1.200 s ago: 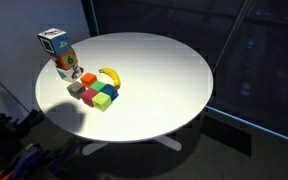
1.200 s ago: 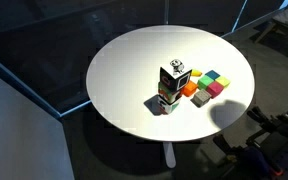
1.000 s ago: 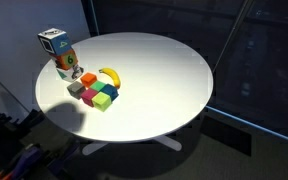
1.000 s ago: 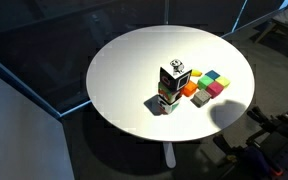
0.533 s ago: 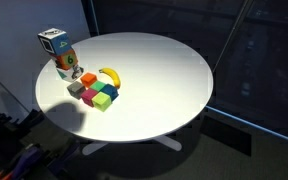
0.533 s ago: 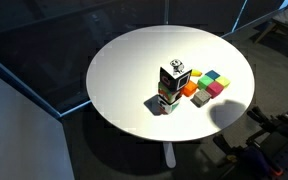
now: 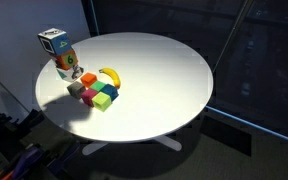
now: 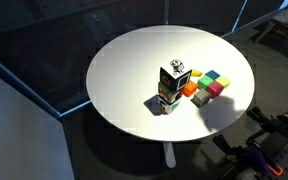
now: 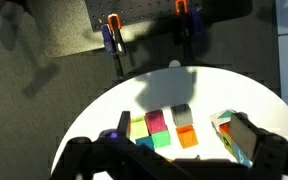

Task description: Slide the blue block backwards, pick up the light green block and put it on top of the darker green block

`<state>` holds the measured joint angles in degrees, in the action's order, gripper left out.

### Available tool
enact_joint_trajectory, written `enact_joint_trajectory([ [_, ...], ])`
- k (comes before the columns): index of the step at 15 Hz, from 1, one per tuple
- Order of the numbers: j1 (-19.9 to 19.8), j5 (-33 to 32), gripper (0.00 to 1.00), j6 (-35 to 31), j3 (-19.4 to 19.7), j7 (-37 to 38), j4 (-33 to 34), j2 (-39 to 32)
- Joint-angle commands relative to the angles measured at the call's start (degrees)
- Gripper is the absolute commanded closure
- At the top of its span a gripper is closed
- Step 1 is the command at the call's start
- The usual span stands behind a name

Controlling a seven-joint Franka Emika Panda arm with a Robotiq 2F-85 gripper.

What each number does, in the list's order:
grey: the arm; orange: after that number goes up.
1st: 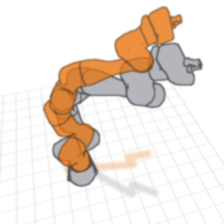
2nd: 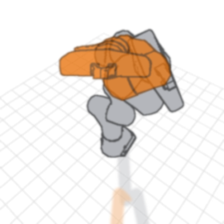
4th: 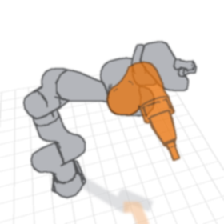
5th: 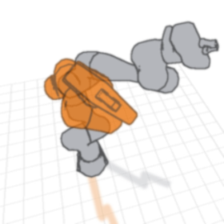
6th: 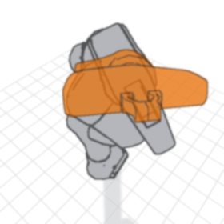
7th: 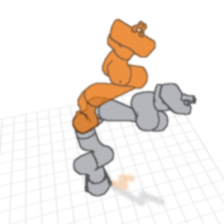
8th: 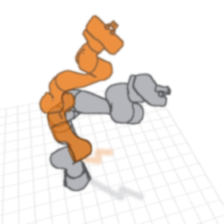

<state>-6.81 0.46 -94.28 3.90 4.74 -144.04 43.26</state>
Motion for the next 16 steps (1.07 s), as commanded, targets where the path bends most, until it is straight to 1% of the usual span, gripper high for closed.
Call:
enact_joint_trajectory([
  [1,0.2,0.55,0.0,-4.99,-1.82,2.89,1.89,-4.08],
  [3,0.15,0.57,0.0,-7.61,-2.56,4.25,2.82,-6.7],
  [6,-0.68,0.37,0.0,-10.31,-3.66,9.02,4.86,-11.3],
  [10,-1.08,-0.09,0.0,-12.38,-3.75,13.77,8.17,-17.45],
  [13,-1.08,-0.51,0.0,-13.42,-3.31,15.04,10.74,-22.38],
  [16,-0.8,-0.87,0.0,-14.97,-2.84,14.11,12.76,-26.96],
])
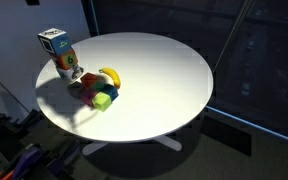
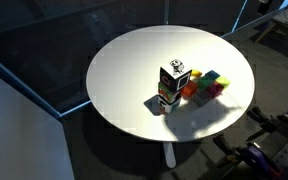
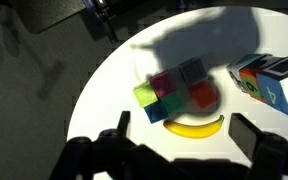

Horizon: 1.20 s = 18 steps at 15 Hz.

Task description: Slide the blue block backwards, pick up the light green block and put it on top of the darker green block

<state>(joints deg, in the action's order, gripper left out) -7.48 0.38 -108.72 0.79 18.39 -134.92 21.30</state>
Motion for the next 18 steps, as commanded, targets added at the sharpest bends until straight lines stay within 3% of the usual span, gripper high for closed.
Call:
enact_joint_trajectory([
  [1,0.0,-0.98,0.0,-1.1,0.41,0.08,4.2,-6.63],
  [11,0.45,-8.34,0.0,-5.76,2.37,-9.58,8.0,-18.55],
  [18,0.09,-8.69,0.0,-7.76,4.7,-13.91,12.72,-26.2],
])
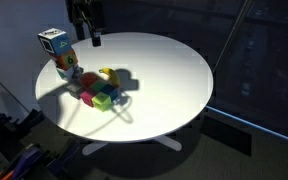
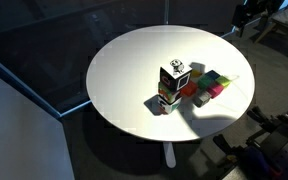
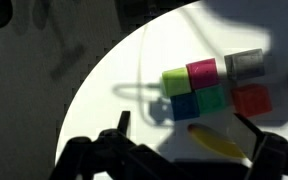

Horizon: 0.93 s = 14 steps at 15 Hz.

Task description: Slide the blue block backwards, pick up the light green block and put it on top of the darker green block

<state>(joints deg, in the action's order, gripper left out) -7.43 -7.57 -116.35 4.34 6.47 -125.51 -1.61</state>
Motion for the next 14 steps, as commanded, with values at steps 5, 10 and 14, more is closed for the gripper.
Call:
enact_joint_trajectory([
  [5,-0.31,-0.22,0.0,-0.04,2.75,-2.2,7.26,-8.57],
  [10,-0.33,0.26,0.0,-0.38,3.52,-2.09,11.38,-13.81],
  [14,-0.36,1.09,0.0,-3.83,3.23,-2.74,13.27,-17.1],
])
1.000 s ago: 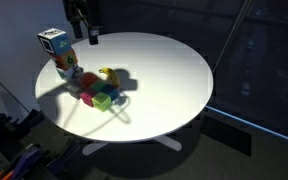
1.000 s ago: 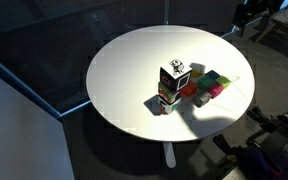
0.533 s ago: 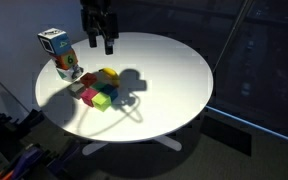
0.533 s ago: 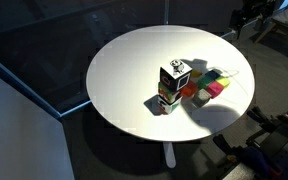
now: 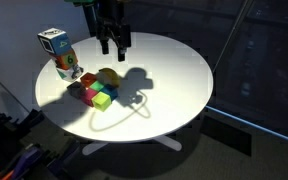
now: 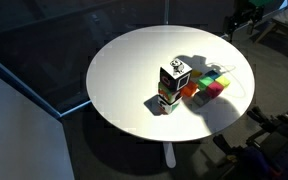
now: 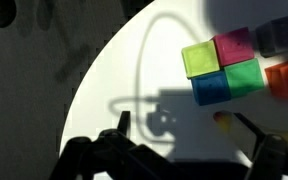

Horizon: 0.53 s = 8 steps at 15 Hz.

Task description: Slide the blue block backwards, pick up the light green block and put it on top of the darker green block

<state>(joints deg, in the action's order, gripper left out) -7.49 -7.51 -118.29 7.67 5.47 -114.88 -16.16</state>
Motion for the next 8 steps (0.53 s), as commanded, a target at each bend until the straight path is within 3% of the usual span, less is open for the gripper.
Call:
enact_joint_trajectory([
  [1,-0.3,1.21,0.0,-2.69,-0.2,-1.96,2.99,-3.18],
  [8,-1.18,6.2,0.0,-7.58,-1.52,-6.64,2.76,-5.41],
])
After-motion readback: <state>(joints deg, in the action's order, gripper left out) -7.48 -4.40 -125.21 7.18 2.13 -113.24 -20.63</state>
